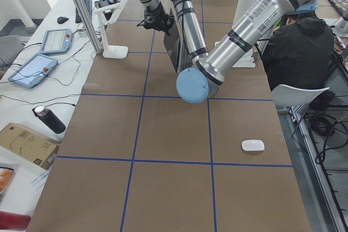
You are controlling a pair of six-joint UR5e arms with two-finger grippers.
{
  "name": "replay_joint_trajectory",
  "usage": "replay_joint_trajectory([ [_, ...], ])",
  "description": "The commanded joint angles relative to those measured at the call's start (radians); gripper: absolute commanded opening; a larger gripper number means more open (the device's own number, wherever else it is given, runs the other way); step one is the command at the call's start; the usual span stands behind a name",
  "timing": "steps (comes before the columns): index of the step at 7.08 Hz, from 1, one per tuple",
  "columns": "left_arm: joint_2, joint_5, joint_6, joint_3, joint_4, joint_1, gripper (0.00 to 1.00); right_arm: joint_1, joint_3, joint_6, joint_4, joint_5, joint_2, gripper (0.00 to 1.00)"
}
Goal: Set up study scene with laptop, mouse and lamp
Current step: 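Lower the open silver laptop onto the table with the left gripper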
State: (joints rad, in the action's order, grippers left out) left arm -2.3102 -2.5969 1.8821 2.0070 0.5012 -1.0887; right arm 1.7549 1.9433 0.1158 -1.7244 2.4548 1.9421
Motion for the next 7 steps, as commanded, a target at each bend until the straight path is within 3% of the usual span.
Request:
replay_joint_trajectory([
  [1,0.011,-0.002,0.028,-0.049,0.098,0.082,0.00,0.000,-0.003,0.002,-0.001,0.006,0.003,0.99],
  [4,0.014,-0.002,0.044,-0.146,0.181,0.099,0.00,0.000,-0.003,0.002,-0.001,0.007,0.002,0.99],
  [7,0.044,-0.002,0.294,-0.235,0.458,0.098,0.00,0.000,-0.003,0.002,-0.001,0.006,0.001,0.99],
])
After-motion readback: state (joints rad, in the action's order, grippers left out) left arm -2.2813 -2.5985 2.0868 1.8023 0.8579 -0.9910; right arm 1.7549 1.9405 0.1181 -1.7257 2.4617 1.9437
